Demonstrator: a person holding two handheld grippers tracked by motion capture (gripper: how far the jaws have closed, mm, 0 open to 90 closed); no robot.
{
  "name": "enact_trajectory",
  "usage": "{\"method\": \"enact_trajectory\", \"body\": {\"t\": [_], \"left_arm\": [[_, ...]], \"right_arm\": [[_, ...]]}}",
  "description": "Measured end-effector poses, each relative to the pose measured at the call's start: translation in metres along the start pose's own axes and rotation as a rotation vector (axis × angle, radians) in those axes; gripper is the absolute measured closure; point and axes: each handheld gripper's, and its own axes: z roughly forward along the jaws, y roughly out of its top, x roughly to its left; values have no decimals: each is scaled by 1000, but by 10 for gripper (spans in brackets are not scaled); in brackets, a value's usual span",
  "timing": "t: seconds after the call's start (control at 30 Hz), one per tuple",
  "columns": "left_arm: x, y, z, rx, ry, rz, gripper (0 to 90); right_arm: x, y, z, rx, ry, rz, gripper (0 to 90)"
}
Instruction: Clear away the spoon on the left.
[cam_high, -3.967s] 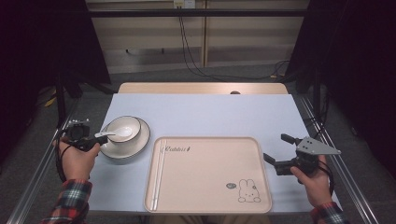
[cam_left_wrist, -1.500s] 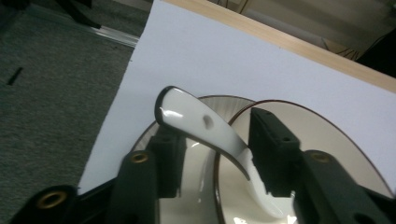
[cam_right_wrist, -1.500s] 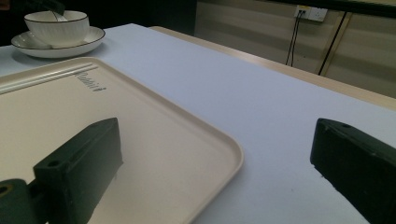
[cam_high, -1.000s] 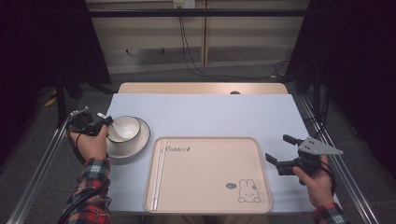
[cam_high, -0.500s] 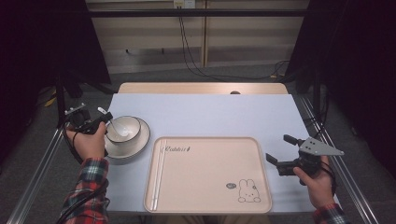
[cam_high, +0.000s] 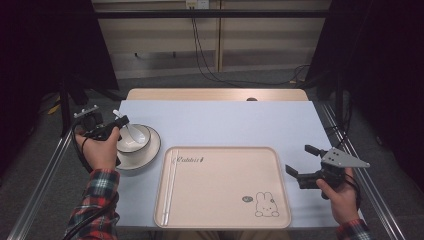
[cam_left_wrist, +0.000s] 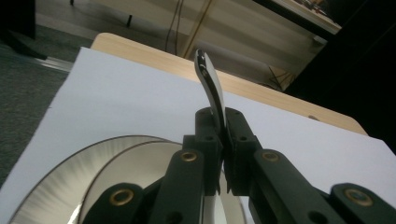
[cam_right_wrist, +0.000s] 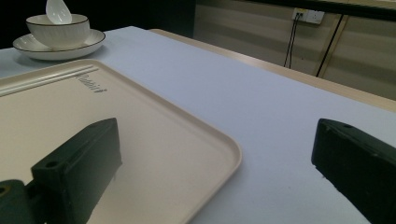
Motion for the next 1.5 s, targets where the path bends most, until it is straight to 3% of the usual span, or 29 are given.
{"method": "enact_trajectory", "body": {"t": [0.3, 0.47, 0.63, 0.8, 0.83, 1.0, 1.23, 1.43, 1.5], "left_arm": [[-17, 4, 1, 20, -56, -9, 861], [-27, 3, 4, 49, -87, 6, 862], [-42, 2, 6, 89, -145, 19, 862], [-49, 2, 7, 102, -163, 22, 862], [-51, 1, 8, 117, -169, 41, 862], [-57, -2, 7, 130, -199, 18, 862], [-64, -6, 8, 166, -215, 56, 862], [-74, -12, 11, 184, -237, 46, 862], [-79, -15, 13, 200, -251, 61, 862]], "right_arm": [[1, -2, -5, 4, -3, -2, 4], [1, -3, -8, 2, -8, 3, 4], [0, -4, -8, 10, -10, -5, 4], [0, -3, -7, 4, -13, 2, 4], [0, -3, -7, 4, -12, 4, 4], [0, -3, -6, 4, -10, 3, 4], [-1, -3, -5, 3, -9, 1, 4], [0, -3, -3, 3, -3, -2, 4], [0, -3, -3, 3, -4, -4, 4]]}}
